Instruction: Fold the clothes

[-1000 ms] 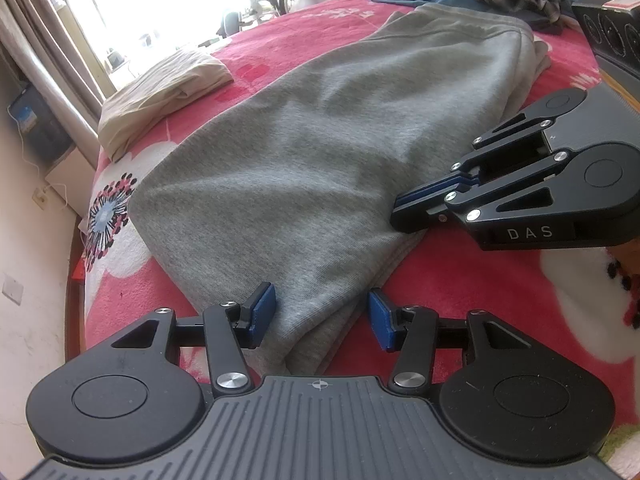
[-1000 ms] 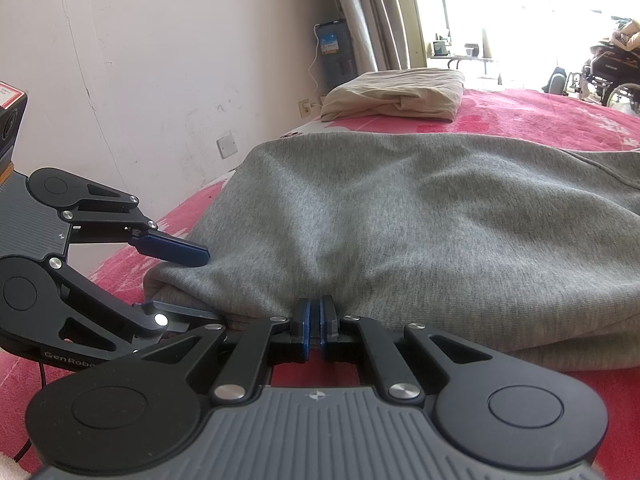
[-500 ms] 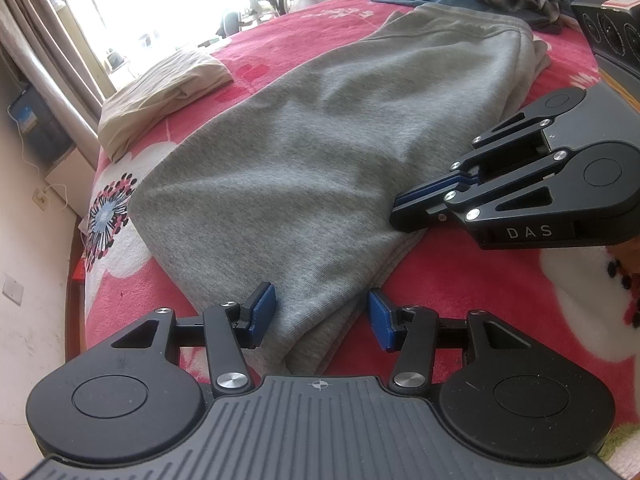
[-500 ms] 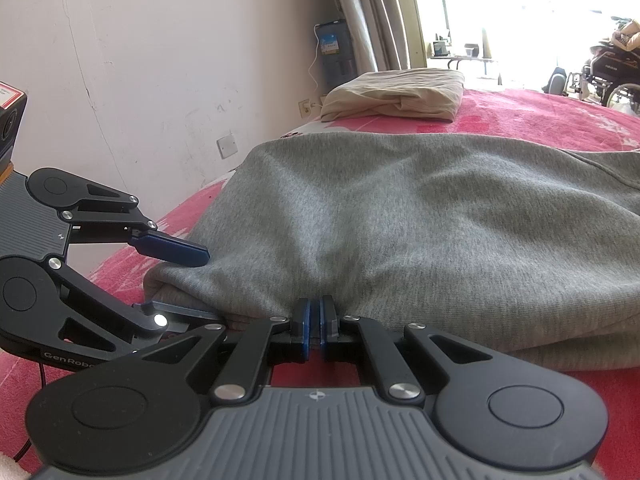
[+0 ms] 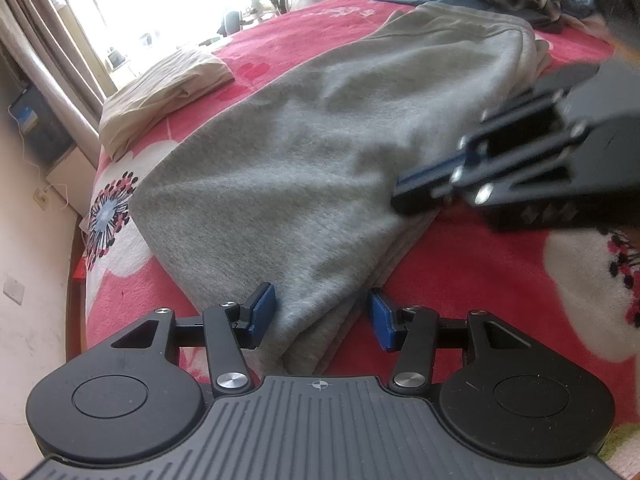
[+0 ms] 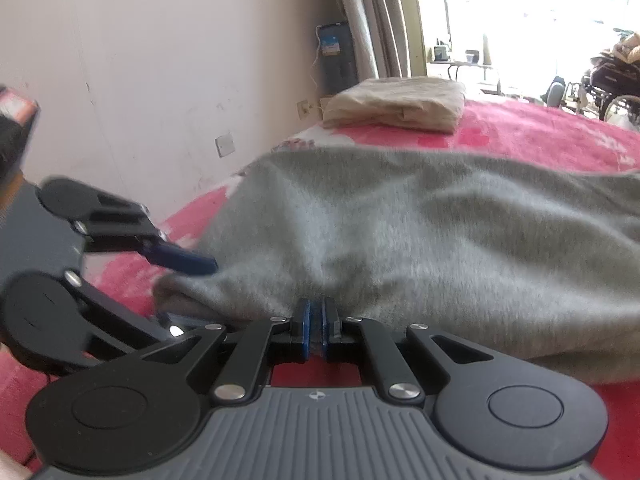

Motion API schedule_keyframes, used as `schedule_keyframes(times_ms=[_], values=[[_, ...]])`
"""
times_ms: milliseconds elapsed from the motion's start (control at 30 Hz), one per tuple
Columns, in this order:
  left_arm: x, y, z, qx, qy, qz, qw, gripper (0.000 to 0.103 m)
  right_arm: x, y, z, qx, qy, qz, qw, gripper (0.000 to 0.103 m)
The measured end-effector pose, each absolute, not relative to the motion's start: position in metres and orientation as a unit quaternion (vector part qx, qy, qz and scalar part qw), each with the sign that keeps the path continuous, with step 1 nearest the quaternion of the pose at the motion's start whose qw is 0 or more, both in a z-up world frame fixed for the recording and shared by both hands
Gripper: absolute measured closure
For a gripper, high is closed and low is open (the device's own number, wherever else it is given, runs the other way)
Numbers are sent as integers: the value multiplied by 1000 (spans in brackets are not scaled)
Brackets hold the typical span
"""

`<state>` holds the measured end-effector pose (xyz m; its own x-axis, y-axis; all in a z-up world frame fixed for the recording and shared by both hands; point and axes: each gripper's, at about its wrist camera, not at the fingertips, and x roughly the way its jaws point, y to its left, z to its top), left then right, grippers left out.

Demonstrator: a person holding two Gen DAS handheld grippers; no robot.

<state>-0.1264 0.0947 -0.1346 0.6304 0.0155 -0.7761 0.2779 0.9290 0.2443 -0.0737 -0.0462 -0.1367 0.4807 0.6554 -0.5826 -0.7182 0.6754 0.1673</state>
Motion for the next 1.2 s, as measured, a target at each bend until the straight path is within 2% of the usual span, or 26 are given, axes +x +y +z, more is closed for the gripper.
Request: schedule_keyframes(times_ms=[267, 367, 533, 633, 733, 800, 1000, 1200], values=[[-126, 96, -134, 174, 424, -76, 886, 52, -70, -59, -115, -52, 280, 376, 882, 94], [-126, 95, -135, 176, 423, -76, 886, 52, -62, -59, -141, -70, 299, 366, 878, 95], [-126, 97, -134, 159, 421, -68, 890, 52, -68, -45, -138, -111, 284, 357, 883, 93], [-127, 102, -126, 139, 415, -67, 896, 52, -68, -51, -135, -93, 292, 358, 882, 92], [-129, 114, -113, 91, 409, -60, 906, 52, -64, -56, -126, -67, 303, 360, 880, 86], [-130, 125, -101, 52, 400, -49, 914, 52, -65, -59, -117, -51, 299, 363, 881, 75], [-134, 172, -72, -75, 374, -17, 924, 51, -81, -65, -86, -27, 256, 383, 887, 69], [-138, 231, -82, -212, 388, 49, 896, 51, -91, -46, -77, -35, 247, 413, 876, 64]])
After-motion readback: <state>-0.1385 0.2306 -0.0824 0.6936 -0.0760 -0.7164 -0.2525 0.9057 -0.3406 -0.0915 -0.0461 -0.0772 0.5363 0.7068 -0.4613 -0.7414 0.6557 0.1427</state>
